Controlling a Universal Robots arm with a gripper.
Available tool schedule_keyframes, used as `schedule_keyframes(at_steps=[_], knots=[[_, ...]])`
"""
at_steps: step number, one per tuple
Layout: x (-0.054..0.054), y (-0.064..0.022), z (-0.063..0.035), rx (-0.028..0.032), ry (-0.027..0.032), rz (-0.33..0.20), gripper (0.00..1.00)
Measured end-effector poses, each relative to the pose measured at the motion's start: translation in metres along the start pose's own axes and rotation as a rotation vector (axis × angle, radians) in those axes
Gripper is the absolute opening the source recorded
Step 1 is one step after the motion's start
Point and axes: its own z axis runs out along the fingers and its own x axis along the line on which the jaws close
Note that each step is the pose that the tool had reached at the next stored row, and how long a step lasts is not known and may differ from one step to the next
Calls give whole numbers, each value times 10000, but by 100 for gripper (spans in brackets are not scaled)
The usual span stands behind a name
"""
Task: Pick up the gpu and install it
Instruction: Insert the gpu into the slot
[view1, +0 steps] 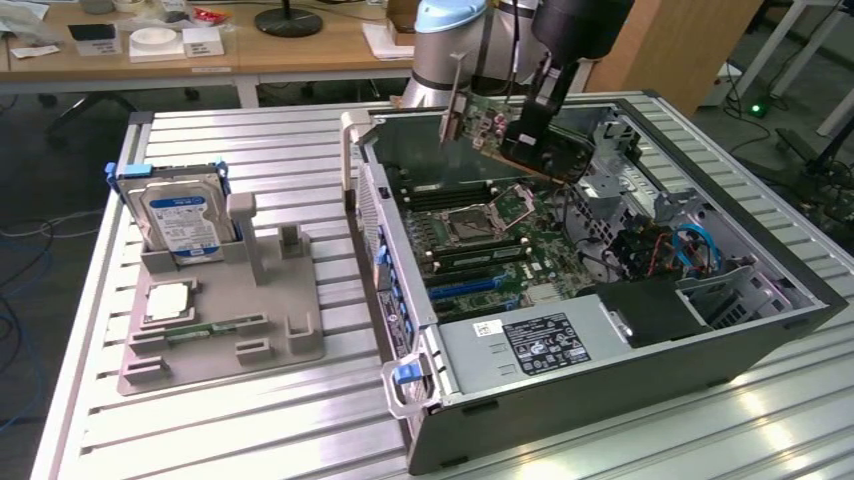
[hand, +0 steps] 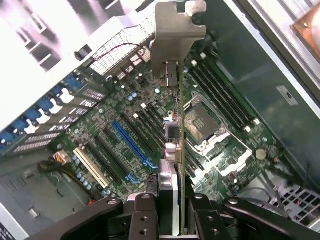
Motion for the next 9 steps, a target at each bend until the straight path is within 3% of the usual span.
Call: schedule_keyframes(at_steps=[9], knots=[[0, -1, 3, 11, 87, -1393, 28]])
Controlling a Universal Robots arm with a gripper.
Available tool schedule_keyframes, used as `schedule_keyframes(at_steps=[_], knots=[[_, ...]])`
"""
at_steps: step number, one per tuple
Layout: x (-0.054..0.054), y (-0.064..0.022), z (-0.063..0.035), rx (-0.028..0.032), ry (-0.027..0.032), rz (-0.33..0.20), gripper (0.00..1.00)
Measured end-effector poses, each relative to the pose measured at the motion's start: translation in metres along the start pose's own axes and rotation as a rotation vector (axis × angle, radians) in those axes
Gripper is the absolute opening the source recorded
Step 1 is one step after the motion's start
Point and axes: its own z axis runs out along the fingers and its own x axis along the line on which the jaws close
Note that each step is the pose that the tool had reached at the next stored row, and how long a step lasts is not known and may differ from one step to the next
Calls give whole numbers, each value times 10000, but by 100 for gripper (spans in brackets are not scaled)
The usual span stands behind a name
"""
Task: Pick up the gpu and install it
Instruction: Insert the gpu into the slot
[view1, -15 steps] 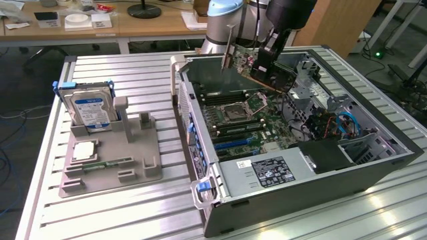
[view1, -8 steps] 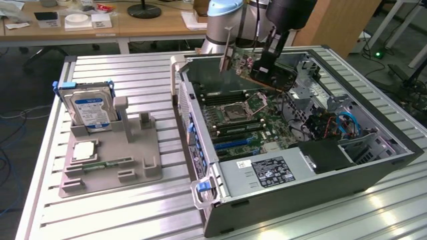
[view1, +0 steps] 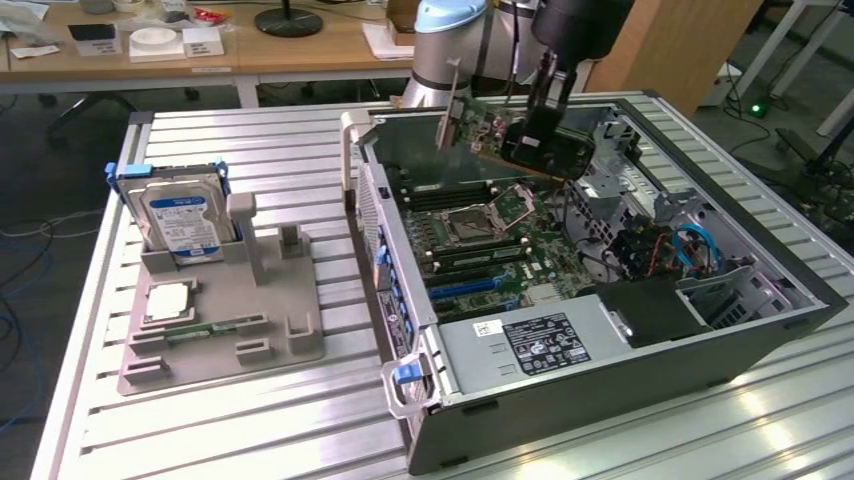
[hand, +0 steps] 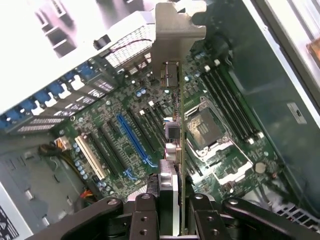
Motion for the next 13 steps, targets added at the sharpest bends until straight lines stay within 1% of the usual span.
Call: schedule_keyframes(at_steps=[6, 13], knots=[[1, -1, 2, 7, 58, -931, 28], [3, -2, 2, 14, 117, -1865, 28]])
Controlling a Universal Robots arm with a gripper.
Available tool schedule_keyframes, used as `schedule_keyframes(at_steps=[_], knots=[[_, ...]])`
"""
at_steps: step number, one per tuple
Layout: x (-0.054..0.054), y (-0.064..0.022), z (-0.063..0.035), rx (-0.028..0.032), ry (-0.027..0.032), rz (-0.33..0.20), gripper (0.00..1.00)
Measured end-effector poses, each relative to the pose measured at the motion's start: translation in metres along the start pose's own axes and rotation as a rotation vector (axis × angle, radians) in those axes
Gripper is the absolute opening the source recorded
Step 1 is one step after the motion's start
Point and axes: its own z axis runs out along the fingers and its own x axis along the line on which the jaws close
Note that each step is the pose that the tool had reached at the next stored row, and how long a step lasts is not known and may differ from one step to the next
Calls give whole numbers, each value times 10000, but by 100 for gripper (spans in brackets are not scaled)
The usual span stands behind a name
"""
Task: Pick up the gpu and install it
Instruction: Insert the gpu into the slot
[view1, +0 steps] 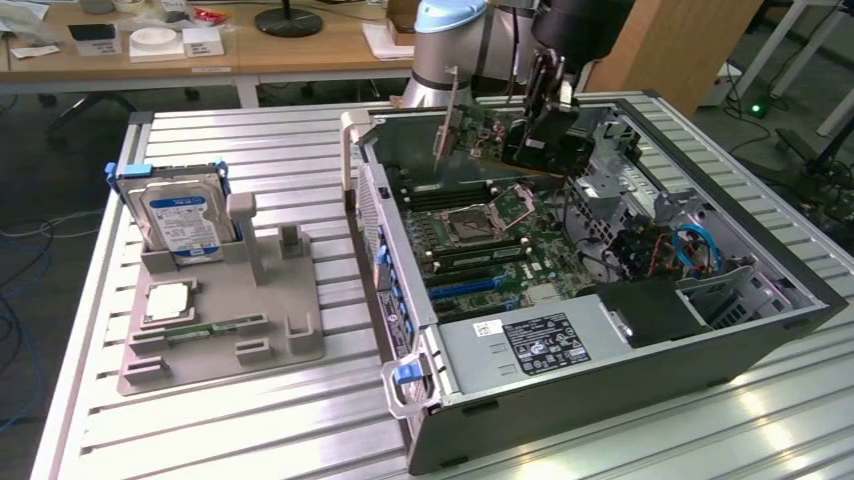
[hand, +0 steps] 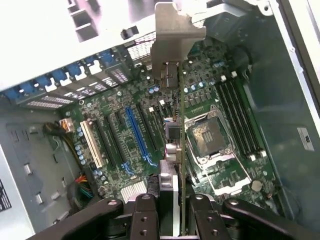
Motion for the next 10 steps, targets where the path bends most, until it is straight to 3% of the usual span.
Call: schedule_keyframes(at_steps=[5, 10], knots=[[2, -2, 2, 28, 30, -624, 28], [4, -2, 15, 188, 17, -1283, 28]])
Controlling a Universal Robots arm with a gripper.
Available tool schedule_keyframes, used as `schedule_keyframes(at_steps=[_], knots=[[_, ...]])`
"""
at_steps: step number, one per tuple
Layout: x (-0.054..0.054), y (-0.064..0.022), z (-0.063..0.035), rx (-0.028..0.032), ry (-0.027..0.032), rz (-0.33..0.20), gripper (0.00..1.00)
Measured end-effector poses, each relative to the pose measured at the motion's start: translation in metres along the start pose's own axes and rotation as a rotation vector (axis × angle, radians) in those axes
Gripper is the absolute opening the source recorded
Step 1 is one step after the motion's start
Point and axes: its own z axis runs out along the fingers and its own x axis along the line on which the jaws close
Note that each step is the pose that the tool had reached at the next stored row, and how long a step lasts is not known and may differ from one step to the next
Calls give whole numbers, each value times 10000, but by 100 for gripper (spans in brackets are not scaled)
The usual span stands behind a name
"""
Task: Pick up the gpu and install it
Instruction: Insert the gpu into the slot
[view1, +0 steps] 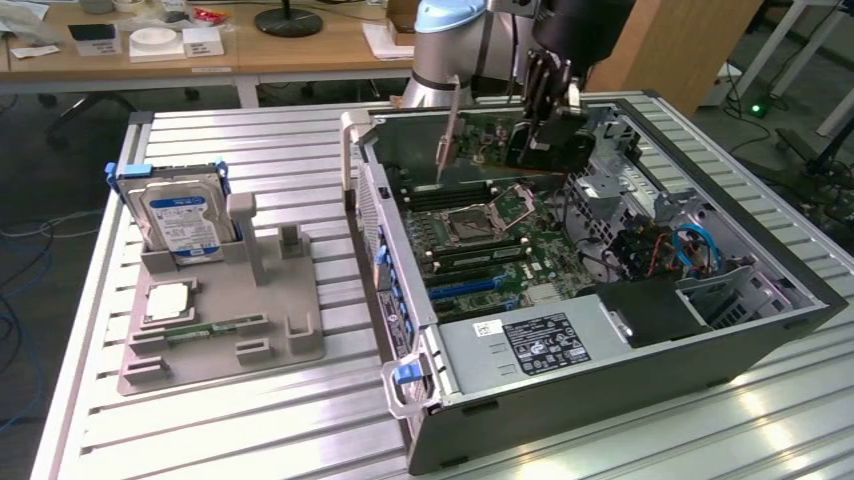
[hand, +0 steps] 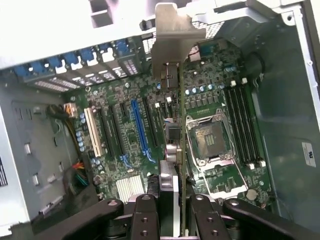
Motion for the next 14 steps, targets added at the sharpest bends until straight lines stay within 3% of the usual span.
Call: schedule_keyframes(at_steps=[5, 9, 14], knots=[[1, -2, 16, 167, -42, -520, 28], [1, -2, 25, 248, -118, -845, 28], [1, -3, 45, 306, -133, -1417, 28]])
